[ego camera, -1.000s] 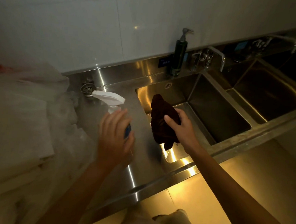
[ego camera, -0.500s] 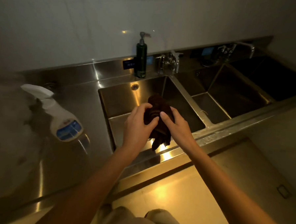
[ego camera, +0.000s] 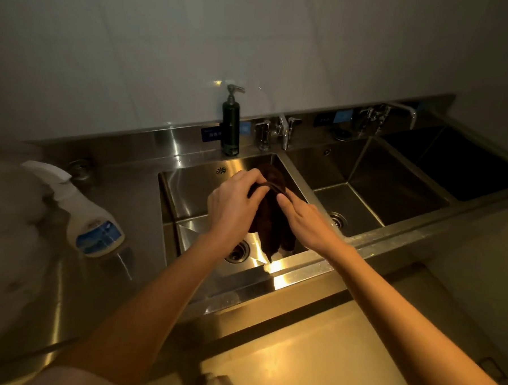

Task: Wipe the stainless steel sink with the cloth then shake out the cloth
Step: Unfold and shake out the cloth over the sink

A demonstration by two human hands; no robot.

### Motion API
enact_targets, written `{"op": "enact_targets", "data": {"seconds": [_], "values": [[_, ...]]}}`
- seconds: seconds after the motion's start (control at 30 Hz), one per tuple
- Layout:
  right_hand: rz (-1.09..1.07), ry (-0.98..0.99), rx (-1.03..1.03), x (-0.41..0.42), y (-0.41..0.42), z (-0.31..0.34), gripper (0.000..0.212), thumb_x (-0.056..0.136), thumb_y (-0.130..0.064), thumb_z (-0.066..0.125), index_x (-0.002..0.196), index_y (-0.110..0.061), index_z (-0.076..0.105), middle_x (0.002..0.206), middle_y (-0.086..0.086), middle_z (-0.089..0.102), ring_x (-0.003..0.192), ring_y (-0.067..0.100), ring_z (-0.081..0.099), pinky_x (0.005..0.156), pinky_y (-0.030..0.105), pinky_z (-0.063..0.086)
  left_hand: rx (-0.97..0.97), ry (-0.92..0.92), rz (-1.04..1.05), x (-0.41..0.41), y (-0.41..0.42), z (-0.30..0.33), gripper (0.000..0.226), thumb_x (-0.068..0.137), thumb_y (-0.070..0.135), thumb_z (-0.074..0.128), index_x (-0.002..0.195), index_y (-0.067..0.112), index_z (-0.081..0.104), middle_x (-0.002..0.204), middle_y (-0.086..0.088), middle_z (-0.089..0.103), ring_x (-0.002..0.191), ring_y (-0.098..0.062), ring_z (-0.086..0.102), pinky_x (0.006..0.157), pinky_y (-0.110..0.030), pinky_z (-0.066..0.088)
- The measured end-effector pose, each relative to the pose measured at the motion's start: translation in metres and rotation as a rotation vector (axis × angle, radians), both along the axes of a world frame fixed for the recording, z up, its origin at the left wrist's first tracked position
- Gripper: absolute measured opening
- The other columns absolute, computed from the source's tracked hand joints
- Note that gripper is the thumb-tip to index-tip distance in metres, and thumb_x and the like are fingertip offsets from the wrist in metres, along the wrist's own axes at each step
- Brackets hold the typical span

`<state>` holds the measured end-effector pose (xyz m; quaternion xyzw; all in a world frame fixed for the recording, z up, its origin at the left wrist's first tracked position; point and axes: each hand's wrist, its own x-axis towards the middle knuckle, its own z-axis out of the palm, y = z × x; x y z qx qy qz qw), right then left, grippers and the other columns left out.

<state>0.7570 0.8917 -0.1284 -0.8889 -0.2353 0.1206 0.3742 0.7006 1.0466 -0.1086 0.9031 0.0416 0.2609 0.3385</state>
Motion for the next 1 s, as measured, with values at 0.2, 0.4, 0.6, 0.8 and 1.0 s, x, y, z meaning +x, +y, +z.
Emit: {"op": "enact_targets", "data": {"seconds": [0.2,0.4,0.6,0.8,1.0], "values": [[-0.003,-0.343,-0.298,0.022,0.036,0.025,0.049,0.101,-0.052,0.022,0.147,-0.037,0.03,0.12,0.006,0.064,0.111,0.026,0.06,0.081,0.041,0.044,0.076,0.018,0.079,0.011,0.036,0.007,0.01,0.096,0.035,0.054,0.097,0.028,0.062,0.091,0.009,0.066,0.084,-0.011,0.061,0.071,-0.03,0.044],[0.044,-0.422,-0.238,0.036,0.058,0.039,0.033,0.097,-0.047,0.045,0.118,-0.027,0.062,0.105,-0.003,0.056,0.095,0.013,0.056,0.078,0.035,0.049,-0.008,0.037,0.073,0.024,0.069,0.002,0.005,0.095,0.029,0.057,0.093,0.028,0.062,0.091,0.01,0.064,0.085,-0.011,0.061,0.073,-0.034,0.052],[0.025,-0.015,0.185,0.039,0.074,0.045,0.022,0.078,-0.016,0.077,0.098,-0.021,0.068,0.084,0.003,0.07,0.078,0.008,0.069,0.077,0.03,0.057,-0.234,0.046,-0.019,0.021,0.103,-0.005,0.004,0.092,0.023,0.061,0.09,0.025,0.065,0.09,0.01,0.065,0.087,-0.003,0.06,0.071,-0.023,0.048],[0.036,-0.124,0.231,0.037,0.082,0.042,0.013,0.083,-0.008,0.071,0.092,-0.017,0.07,0.088,-0.006,0.07,0.082,0.0,0.068,0.077,0.022,0.055,-0.297,0.211,-0.227,0.017,0.133,-0.014,0.026,0.088,0.011,0.065,0.104,0.032,0.061,0.094,0.009,0.064,0.09,-0.002,0.061,0.086,-0.034,0.052],[0.126,-0.426,0.245,0.027,0.107,0.05,0.013,0.084,-0.013,0.07,0.096,-0.018,0.071,0.095,-0.004,0.067,0.092,0.004,0.063,0.084,0.026,0.053,-0.106,0.364,-0.35,0.014,0.131,-0.014,0.046,0.089,0.024,0.066,0.131,0.034,0.049,0.112,0.007,0.064,0.096,-0.008,0.064,0.085,-0.035,0.057]]}}
